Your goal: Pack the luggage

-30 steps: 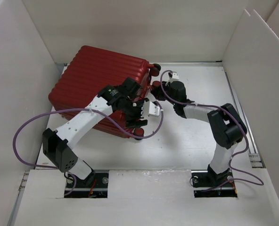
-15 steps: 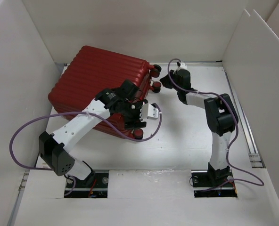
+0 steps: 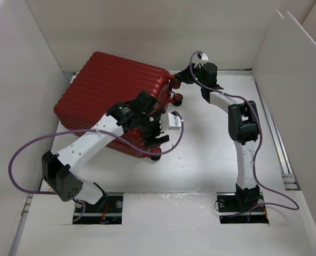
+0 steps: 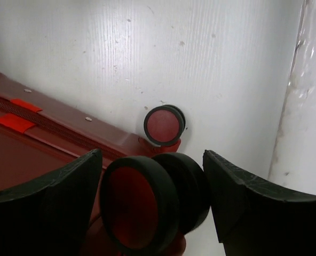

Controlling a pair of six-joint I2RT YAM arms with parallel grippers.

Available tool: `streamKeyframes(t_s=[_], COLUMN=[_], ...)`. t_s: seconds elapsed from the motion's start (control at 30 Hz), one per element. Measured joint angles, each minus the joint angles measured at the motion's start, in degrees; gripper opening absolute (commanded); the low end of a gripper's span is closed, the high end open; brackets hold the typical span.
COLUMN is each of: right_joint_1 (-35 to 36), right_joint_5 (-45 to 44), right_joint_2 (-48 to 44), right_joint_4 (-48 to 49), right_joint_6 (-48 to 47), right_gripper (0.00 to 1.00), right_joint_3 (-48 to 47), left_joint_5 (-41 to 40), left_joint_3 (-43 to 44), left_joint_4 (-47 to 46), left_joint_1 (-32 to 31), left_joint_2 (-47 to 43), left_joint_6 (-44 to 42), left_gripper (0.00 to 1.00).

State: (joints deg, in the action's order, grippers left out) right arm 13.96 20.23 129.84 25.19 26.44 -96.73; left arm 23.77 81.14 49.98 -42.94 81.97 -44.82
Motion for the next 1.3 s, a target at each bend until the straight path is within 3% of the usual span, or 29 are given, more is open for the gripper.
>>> streamKeyframes(t_s=[0.07,0.2,0.3,0.37,0.47,0.6,0.67,0.73,0.87,0.9,0.93,1.0,1.17,1.3], right_joint_1=[0.57,1.60,2.86,3.85,4.90,4.96,4.96,4.96,4.96,4.98,5.05,5.11,5.62,6.29], right_joint_5=[3.30,6.64,8.66,9.99,11.28,12.68,13.03,13.25,13.51,13.40,13.31,13.44,13.64,13.20], right_joint_2=[3.13,8.94,13.16,15.63,17.84,18.80,18.80,18.80,18.14,17.35,16.37,14.14,6.25,-0.68], right_joint_4=[-1.16,-3.69,-5.03,-5.70,-5.53,-5.33,-4.81,-3.85,0.74,2.40,3.82,5.57,7.85,8.28], right_joint_6=[-0.59,-0.46,0.42,1.11,2.12,2.25,2.32,2.43,2.95,2.99,3.04,2.73,-1.14,-5.95], right_gripper=[0.35,0.40,0.40,0.40,0.40,0.40,0.40,0.40,0.36,0.35,0.35,0.33,0.32,0.31], right_joint_3=[-6.69,-17.00,-21.86,-23.85,-26.45,-27.76,-27.63,-27.15,-23.89,-21.99,-19.85,-15.96,-3.58,6.03], left_joint_5=[-0.04,-5.44,-8.35,-14.88,-22.75,-25.59,-26.93,-28.72,-29.79,-29.86,-29.66,-28.94,-21.09,-15.37], left_joint_3=[0.87,3.78,5.09,5.60,7.52,4.66,1.57,-2.01,-11.21,-13.73,-16.15,-19.78,-26.23,-30.01], left_joint_4=[-1.27,-5.44,-6.21,-9.44,-18.56,-21.79,-21.07,-19.61,-17.66,-17.35,-17.38,-17.27,-22.67,-29.92], left_joint_1=[0.61,2.56,5.60,8.35,18.97,39.21,49.33,56.00,60.41,61.11,61.88,64.11,74.99,77.11], left_joint_2=[0.00,-1.18,-3.80,-6.29,-10.12,-17.38,-20.11,-21.66,-22.95,-23.17,-23.41,-23.58,-20.48,-12.50], left_joint_6=[4.94,15.54,23.91,28.28,33.42,39.71,41.72,43.01,43.82,43.87,43.89,44.11,44.00,42.12], left_gripper=[0.74,0.73,0.56,0.48,0.38,0.23,0.22,0.22,0.25,0.29,0.42,0.51,0.57,0.59])
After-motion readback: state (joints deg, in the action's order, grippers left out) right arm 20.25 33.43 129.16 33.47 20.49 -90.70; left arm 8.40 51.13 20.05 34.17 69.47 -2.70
